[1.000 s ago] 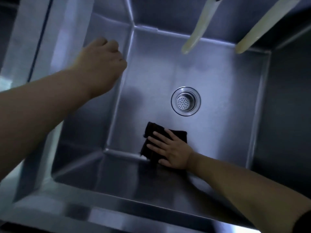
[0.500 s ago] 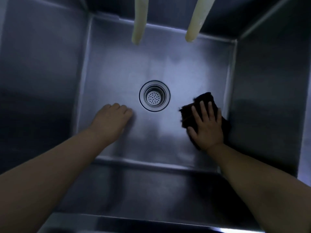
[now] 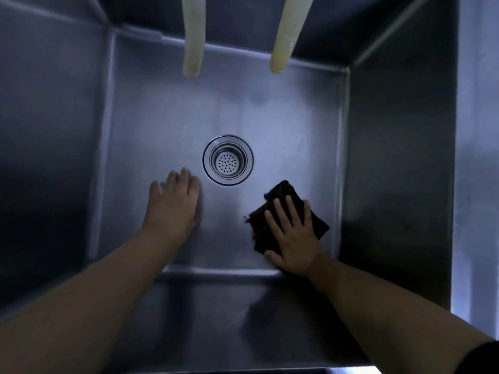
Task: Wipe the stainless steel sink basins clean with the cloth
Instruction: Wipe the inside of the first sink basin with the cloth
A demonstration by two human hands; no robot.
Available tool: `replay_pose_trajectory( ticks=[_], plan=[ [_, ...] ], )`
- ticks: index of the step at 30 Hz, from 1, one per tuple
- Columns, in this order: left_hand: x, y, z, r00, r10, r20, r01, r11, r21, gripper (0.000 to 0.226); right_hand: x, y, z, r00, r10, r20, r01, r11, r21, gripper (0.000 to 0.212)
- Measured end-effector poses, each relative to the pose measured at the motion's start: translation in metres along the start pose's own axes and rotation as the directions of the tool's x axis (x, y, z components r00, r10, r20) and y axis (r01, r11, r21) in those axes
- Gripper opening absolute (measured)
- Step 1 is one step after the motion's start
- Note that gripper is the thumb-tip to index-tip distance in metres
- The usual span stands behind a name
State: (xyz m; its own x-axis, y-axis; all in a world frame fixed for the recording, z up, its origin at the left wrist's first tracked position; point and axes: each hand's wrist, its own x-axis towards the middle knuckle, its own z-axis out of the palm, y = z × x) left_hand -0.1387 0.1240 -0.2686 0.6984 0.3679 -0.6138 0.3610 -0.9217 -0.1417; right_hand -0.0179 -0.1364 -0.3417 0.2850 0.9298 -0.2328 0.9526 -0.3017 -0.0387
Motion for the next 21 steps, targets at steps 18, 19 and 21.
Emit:
replay_pose_trajectory(
  ticks=[18, 19, 21],
  plan=[
    [0.024, -0.011, 0.008, 0.986, 0.024, 0.162, -0.009, 0.995, -0.095, 0.105, 0.164, 0.095, -0.039, 0.739, 0.673, -0.014, -0.67, 0.738, 0.077, 0.084],
    [0.024, -0.012, 0.008, 0.985, 0.029, 0.17, -0.012, 0.995, -0.101, 0.104, 0.178, 0.092, -0.041, 0.733, 0.68, -0.022, -0.675, 0.732, 0.093, 0.083],
    [0.025, -0.013, 0.008, 0.983, 0.037, 0.18, -0.018, 0.994, -0.107, 0.103, 0.206, 0.082, -0.046, 0.737, 0.675, -0.031, -0.668, 0.735, 0.113, 0.082]
  ],
)
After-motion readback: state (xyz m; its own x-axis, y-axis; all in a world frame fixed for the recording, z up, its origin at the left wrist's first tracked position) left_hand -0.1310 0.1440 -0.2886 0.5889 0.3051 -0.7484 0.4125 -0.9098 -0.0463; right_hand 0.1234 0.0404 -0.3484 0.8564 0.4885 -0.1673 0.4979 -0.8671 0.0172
